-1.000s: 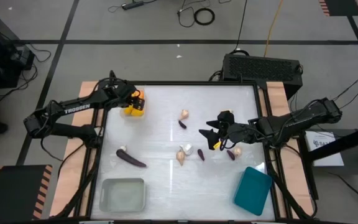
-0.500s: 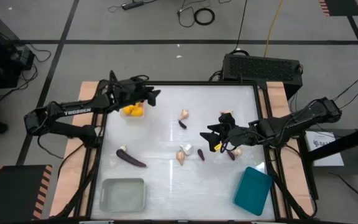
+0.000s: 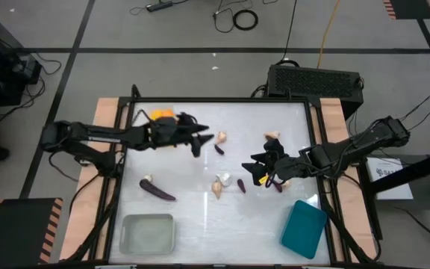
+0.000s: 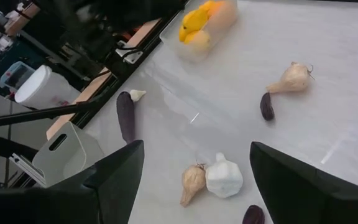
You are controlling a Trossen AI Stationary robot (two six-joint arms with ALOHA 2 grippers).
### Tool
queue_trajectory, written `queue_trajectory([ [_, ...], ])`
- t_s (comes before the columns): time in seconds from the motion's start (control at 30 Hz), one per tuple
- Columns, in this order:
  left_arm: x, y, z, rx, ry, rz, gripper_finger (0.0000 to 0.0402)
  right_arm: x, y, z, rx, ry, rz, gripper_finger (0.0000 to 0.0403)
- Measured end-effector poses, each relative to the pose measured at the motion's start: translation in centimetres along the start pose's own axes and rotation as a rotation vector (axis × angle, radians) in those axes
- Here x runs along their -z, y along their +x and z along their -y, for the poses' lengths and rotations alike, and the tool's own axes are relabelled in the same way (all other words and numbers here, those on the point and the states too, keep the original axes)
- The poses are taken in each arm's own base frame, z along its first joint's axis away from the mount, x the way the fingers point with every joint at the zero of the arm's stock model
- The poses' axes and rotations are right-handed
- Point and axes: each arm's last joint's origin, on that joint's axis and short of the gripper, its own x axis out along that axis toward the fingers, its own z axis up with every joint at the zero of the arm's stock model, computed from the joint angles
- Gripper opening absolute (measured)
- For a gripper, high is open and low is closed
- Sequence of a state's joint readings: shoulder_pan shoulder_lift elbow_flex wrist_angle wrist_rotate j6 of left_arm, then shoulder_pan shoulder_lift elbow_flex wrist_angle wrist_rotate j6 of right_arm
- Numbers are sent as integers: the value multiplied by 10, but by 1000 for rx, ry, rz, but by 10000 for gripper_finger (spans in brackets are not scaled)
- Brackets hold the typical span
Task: Sort produce into baskets
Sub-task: Put the white garlic into the gray bin
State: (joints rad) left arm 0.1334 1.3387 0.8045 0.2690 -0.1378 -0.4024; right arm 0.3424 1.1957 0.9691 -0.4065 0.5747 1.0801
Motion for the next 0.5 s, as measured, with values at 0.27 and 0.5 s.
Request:
queue_trajectory([
  [0.27,0,37,53,73,163,-76,242,4,-3,-2,-14,-11,-13,286],
  [0.5,2,66,85,105,283,-159,242,13,-8,-6,-33,-39,-42,286],
])
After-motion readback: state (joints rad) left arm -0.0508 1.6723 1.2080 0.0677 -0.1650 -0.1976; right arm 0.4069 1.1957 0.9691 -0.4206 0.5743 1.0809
